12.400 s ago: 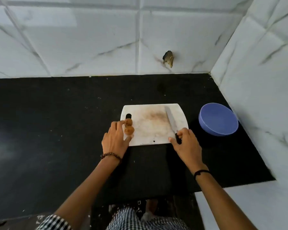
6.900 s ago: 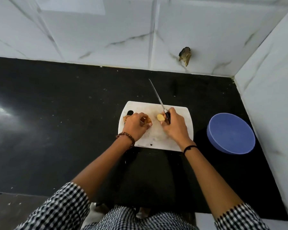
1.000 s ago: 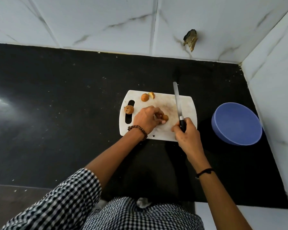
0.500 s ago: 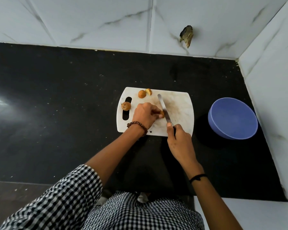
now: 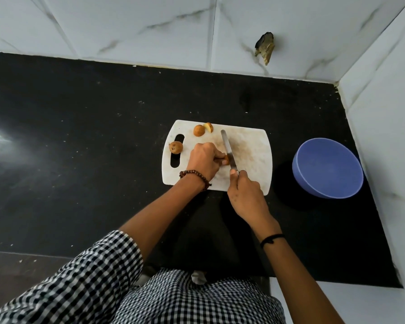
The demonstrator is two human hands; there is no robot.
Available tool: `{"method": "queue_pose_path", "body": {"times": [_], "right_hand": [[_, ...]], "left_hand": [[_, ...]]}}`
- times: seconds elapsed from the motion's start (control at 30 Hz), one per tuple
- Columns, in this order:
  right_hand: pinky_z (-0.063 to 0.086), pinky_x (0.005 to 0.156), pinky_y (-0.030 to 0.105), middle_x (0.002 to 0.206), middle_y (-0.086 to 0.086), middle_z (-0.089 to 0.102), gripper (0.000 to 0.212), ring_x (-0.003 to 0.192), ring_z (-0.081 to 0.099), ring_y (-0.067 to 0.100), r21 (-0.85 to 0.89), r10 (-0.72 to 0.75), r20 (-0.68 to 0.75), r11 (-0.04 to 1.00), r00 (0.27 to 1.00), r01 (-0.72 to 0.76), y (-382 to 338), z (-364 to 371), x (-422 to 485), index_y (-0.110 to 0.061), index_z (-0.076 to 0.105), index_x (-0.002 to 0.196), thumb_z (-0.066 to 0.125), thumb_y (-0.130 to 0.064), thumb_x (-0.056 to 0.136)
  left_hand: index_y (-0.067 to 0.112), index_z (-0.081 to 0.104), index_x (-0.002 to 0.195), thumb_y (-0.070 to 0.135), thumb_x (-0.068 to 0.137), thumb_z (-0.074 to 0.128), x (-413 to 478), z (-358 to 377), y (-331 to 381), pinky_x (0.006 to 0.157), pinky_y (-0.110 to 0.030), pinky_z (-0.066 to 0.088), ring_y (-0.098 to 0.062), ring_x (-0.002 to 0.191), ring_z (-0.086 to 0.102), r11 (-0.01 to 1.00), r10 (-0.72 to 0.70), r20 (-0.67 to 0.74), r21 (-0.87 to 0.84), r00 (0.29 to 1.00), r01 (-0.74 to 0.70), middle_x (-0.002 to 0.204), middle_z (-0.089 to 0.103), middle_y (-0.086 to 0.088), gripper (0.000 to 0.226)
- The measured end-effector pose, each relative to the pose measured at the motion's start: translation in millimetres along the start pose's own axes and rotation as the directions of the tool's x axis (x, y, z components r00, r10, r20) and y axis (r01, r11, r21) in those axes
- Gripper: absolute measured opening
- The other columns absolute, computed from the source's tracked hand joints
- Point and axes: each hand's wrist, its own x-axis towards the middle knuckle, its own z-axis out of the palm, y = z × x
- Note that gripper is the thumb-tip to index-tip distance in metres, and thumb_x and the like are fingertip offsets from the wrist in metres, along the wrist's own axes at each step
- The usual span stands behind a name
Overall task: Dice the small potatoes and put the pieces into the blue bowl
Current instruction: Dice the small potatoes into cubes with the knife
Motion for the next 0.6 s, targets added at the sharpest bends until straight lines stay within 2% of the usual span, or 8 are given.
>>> {"method": "queue_pose_path", "body": {"times": [0.13, 0.3, 0.5, 0.6], "right_hand": [[0.048, 0.071, 0.041, 0.087, 0.002, 0.055, 0.041, 0.082, 0.059, 0.021, -0.065, -0.001, 0.019, 0.998, 1.0, 0.002, -2.7, -4.4, 6.4, -0.017, 0.046, 0.108, 0.019, -0.048, 0.108], [0.056, 0.078, 0.047, 0.092, 0.004, 0.058, 0.042, 0.084, 0.063, 0.025, -0.081, 0.017, 0.032, 0.997, 0.999, -0.014, -10.4, -5.9, 16.8, -0.017, 0.048, 0.109, 0.021, -0.049, 0.107], [0.051, 0.074, 0.043, 0.092, 0.005, 0.057, 0.038, 0.084, 0.06, 0.025, -0.206, -0.008, -0.028, 0.979, 1.0, 0.002, -7.9, 3.9, -0.2, -0.016, 0.044, 0.105, 0.02, -0.045, 0.108], [0.05, 0.074, 0.042, 0.092, 0.005, 0.058, 0.035, 0.086, 0.061, 0.024, -0.251, 0.013, -0.012, 0.968, 1.0, -0.015, 2.8, 7.8, -20.9, -0.016, 0.043, 0.106, 0.021, -0.043, 0.108]], "left_hand": [[0.01, 0.077, 0.095, 0.014, 0.08, 0.076, 0.7, 0.9, -1.6, 0.084, -0.026, 0.055, -0.013, 0.084, 0.066, 1.0, -0.006, -0.01, -0.004, 1.0, 0.006, 0.09, 0.073, -0.004, 0.016], [0.011, 0.077, 0.095, 0.012, 0.079, 0.076, 0.9, 0.2, -0.5, 0.084, -0.027, 0.056, -0.012, 0.082, 0.066, 1.0, -0.015, 0.009, -0.013, 1.0, 0.015, 0.088, 0.073, -0.003, 0.016], [0.011, 0.076, 0.096, 0.012, 0.08, 0.076, -2.1, -0.8, 3.0, 0.086, -0.024, 0.053, -0.006, 0.08, 0.062, 1.0, -0.02, -0.003, -0.009, 1.0, 0.02, 0.089, 0.074, -0.001, 0.017], [0.008, 0.076, 0.096, 0.01, 0.08, 0.076, -3.0, -1.3, 3.5, 0.089, -0.023, 0.053, -0.009, 0.085, 0.065, 0.999, -0.035, -0.012, -0.039, 0.999, 0.035, 0.091, 0.074, -0.003, 0.016]]}}
